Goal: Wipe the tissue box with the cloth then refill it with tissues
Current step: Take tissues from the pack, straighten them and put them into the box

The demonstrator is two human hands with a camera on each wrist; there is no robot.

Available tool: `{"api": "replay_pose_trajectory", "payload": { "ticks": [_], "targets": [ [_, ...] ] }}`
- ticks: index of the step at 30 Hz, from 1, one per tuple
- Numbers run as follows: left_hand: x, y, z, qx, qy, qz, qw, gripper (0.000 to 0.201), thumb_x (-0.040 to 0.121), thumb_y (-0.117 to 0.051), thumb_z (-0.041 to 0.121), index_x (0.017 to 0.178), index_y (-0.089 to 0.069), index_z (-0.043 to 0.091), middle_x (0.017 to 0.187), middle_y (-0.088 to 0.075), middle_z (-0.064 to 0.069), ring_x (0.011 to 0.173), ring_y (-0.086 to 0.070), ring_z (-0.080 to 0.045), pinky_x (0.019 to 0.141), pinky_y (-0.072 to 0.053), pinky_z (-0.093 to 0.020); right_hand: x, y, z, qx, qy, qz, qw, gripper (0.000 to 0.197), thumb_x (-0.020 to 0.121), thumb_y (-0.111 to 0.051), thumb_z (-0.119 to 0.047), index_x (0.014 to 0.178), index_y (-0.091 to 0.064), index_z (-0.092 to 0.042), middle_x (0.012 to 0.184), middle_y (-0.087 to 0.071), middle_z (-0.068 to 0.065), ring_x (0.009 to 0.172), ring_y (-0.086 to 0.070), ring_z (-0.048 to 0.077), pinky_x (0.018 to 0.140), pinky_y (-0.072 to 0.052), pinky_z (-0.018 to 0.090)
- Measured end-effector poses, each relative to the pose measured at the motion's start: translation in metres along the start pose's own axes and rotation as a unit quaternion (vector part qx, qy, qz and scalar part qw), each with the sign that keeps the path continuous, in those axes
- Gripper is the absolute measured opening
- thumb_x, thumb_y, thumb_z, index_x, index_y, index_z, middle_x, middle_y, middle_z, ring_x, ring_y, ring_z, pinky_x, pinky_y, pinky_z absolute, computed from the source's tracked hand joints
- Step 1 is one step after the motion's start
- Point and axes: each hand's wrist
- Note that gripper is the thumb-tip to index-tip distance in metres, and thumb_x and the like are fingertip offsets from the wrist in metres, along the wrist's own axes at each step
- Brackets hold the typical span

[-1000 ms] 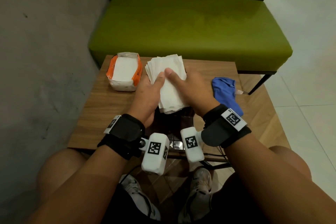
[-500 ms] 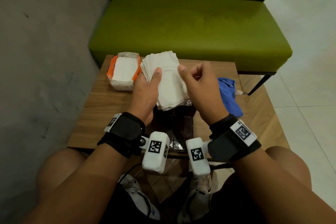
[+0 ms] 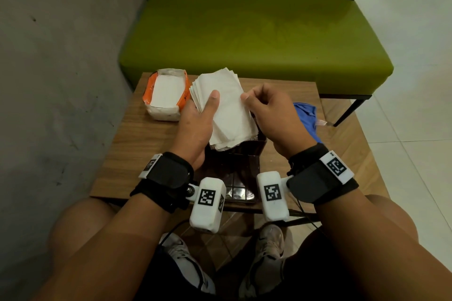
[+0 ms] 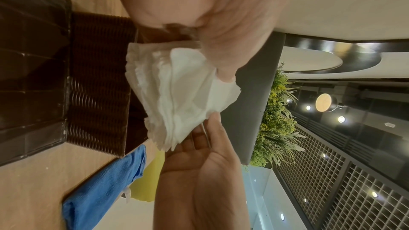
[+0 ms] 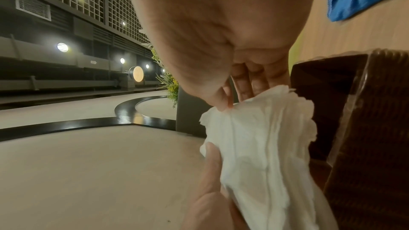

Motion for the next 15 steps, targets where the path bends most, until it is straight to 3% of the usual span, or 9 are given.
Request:
{"api": "replay_pose_trajectory", "payload": {
  "ticks": [6, 10, 15],
  "targets": [
    [0.003, 0.002, -0.004, -0.005, -0.006, 0.006, 1.0, 0.042, 0.11, -0.06, 0.034, 0.149, -0.057, 0.017, 0.135, -0.075, -0.004, 0.123, -0.074, -0.021, 0.106, -0.059, -0.05, 0.003, -0.003, 0.002, -0.034, 0.002, 0.006, 0.999, 0.016, 0.102, -0.066, -0.028, 0.094, -0.067, -0.014, 0.097, -0.074, 0.012, 0.084, -0.065, 0.019, 0.086, -0.058, 0.052],
    [0.004, 0.002, -0.007, -0.007, -0.018, 0.016, 1.0, 0.046, 0.107, -0.061, 0.035, 0.149, -0.057, 0.016, 0.135, -0.075, -0.006, 0.124, -0.073, -0.025, 0.107, -0.058, -0.053, -0.005, -0.006, 0.002, -0.003, 0.004, -0.009, 1.0, 0.029, 0.1, -0.07, -0.045, 0.091, -0.062, -0.018, 0.084, -0.063, -0.001, 0.076, -0.059, 0.013, 0.074, -0.053, 0.04],
    [0.008, 0.002, -0.007, -0.013, -0.017, 0.054, 0.998, 0.038, 0.111, -0.06, 0.029, 0.145, -0.058, 0.012, 0.13, -0.077, -0.007, 0.117, -0.076, -0.024, 0.101, -0.062, -0.052, -0.011, -0.003, 0.01, 0.0, -0.01, -0.028, 1.0, 0.021, 0.096, -0.078, -0.028, 0.087, -0.063, -0.016, 0.09, -0.073, 0.01, 0.083, -0.07, 0.023, 0.081, -0.061, 0.053]
  ]
}}
Point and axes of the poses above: each hand's wrist, its own x-axis towards the middle knuckle, its own y-axis out of the back of the hand, z = x × y
